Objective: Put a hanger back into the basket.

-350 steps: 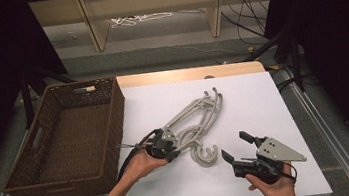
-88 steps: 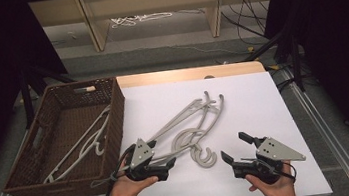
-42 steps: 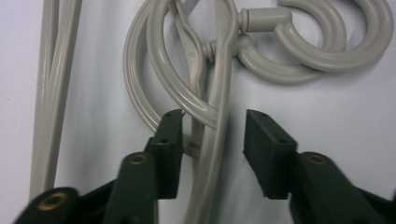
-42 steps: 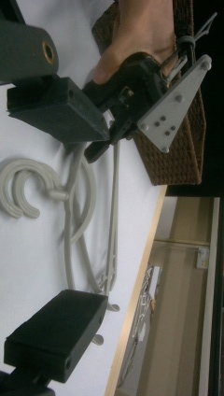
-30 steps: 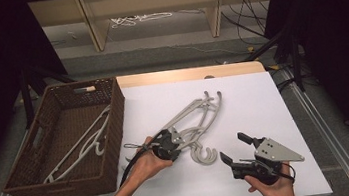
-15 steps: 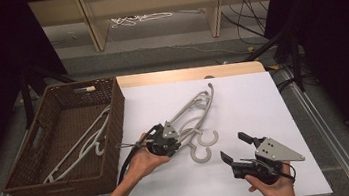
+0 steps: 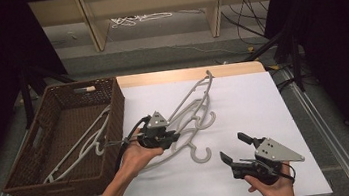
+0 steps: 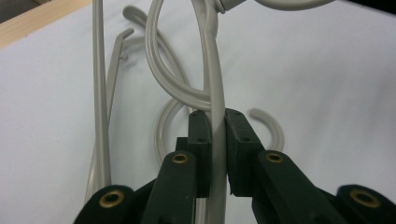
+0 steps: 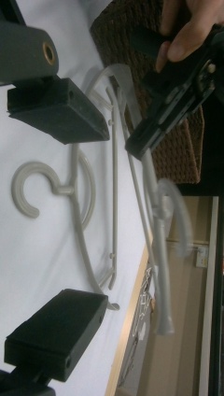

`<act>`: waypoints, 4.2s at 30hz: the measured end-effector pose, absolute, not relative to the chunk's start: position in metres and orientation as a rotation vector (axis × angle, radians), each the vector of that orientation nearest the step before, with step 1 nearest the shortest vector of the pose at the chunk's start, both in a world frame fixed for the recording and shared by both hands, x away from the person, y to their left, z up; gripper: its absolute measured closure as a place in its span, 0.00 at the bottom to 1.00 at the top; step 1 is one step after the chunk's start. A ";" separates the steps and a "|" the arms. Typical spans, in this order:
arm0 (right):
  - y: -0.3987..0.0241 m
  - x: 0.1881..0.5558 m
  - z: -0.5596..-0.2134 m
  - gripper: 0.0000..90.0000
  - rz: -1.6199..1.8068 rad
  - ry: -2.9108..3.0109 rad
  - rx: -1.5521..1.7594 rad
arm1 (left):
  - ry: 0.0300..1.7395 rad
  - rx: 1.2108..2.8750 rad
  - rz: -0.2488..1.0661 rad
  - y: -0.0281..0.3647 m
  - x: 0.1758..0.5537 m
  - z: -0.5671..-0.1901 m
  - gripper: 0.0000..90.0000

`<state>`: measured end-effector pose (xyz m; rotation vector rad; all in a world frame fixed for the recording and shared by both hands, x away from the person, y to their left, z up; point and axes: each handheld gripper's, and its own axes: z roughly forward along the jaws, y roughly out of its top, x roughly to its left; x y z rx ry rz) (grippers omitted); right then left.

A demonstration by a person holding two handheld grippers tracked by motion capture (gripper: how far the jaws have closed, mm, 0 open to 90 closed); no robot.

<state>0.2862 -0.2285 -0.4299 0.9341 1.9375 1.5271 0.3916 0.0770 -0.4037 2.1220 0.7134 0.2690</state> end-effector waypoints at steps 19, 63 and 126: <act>-0.230 0.288 -0.430 0.21 1.546 1.911 0.936 | 0.699 1.978 0.216 0.082 0.389 -0.341 0.91; -0.226 0.289 -0.433 0.21 1.510 1.941 0.951 | 0.910 1.967 0.523 0.284 0.369 -0.307 0.91; -0.225 0.292 -0.436 0.21 1.507 1.963 0.966 | 0.912 2.374 0.575 0.344 0.367 -0.397 0.91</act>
